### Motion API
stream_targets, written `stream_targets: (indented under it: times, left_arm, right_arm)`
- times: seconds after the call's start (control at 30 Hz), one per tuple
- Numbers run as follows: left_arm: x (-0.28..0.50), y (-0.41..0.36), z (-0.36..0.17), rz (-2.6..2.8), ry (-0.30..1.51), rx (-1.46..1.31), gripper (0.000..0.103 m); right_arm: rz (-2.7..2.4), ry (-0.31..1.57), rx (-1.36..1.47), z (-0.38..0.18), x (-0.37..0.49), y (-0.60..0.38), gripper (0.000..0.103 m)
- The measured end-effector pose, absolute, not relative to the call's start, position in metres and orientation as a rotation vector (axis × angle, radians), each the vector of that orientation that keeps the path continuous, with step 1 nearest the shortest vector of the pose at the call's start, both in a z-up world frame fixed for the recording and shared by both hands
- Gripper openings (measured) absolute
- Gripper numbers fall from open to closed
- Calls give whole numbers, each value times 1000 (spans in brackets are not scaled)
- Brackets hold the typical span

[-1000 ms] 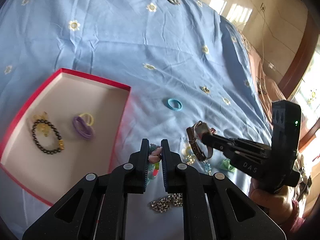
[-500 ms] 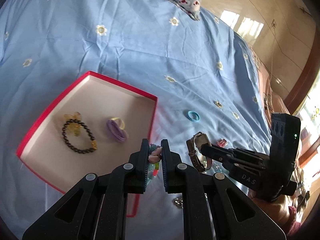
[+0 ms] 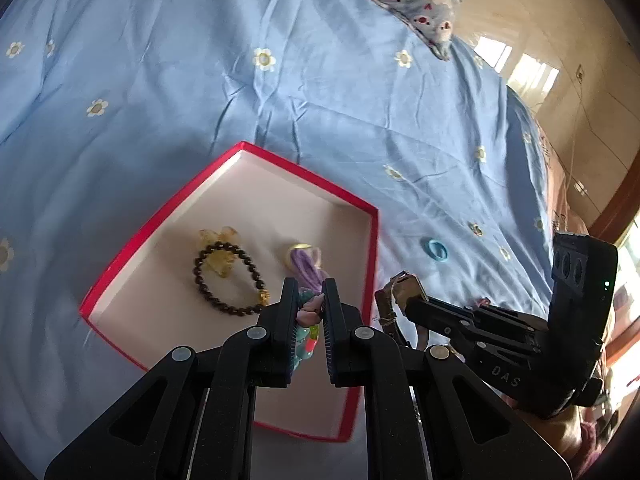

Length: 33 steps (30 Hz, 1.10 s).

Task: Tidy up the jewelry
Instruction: 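Carry the bracelet and watch over the box lid and lower them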

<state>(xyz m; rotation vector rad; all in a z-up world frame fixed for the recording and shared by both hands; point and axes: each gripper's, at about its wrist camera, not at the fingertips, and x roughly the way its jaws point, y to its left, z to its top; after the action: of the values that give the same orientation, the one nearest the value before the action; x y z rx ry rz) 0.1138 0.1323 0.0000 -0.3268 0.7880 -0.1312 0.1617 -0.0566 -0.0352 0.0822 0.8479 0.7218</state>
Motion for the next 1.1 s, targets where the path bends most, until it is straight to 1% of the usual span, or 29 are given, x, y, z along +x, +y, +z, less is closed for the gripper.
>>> stream_targets:
  times: [0.23,0.6,0.9,1.1]
  left_arm:
    - [123,146,-12,-108,801,-341,10]
    - [134,172,-44,-43,854,-366,10]
    - [138,180,-64,2,892,-356,10]
    - [139,179,-66,19,901,-338,10]
  right_arm:
    - [742,869,47,-43,174,-31,8]
    - [727,910,-72,-64,188,2,8]
    - [729,933,-119,-75,192,14,8]
    - [732,939,-120,-77,191,15,9]
